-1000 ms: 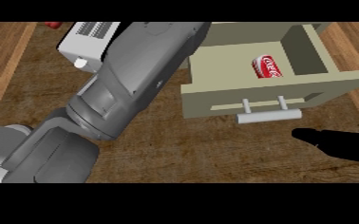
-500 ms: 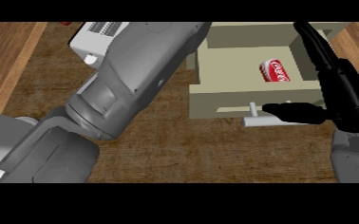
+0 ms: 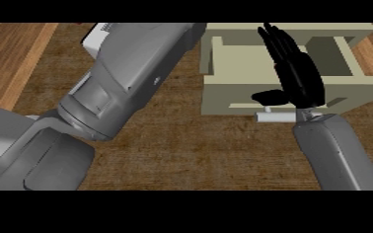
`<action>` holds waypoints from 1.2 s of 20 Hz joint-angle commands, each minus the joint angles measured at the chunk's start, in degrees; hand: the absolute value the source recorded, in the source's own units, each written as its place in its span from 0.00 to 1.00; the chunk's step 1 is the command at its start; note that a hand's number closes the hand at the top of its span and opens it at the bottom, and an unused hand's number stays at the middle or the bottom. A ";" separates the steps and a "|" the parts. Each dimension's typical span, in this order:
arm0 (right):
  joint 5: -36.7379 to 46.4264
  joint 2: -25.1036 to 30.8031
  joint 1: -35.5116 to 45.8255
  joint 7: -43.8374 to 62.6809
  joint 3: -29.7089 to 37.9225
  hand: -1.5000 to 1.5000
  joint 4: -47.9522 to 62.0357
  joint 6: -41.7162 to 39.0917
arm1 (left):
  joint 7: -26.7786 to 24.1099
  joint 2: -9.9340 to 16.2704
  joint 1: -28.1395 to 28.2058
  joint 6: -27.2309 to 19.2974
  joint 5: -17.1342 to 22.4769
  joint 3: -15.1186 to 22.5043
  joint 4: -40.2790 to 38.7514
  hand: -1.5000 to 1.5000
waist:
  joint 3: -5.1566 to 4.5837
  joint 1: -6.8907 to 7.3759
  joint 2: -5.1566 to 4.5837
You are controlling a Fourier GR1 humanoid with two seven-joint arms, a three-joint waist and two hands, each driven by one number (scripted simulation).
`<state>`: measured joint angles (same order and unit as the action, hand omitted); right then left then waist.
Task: Pick up the can, place it into the drawer and close the drawer
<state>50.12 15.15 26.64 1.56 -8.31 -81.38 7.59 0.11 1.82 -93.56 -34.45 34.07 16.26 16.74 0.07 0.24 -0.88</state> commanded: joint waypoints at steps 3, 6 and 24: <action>4.22 -2.39 7.33 -5.35 1.71 0.00 18.25 8.78 | 1.48 2.03 1.96 0.17 -1.46 0.00 2.07 0.00 | -0.01 1.20 0.35; 6.89 -4.05 11.75 -4.82 2.39 0.00 25.46 12.76 | 2.90 4.78 2.98 2.26 -2.11 0.21 3.44 0.00 | -0.03 1.68 0.42; 11.72 -4.07 34.50 -5.85 11.30 0.00 56.94 32.79 | 6.85 11.87 14.56 6.30 -3.66 1.10 16.43 0.00 | -0.05 5.24 -0.30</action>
<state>60.84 10.74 57.36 -4.18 1.86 -29.09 36.48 7.83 11.81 -82.88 -30.38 30.35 17.52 30.73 0.03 4.91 -0.78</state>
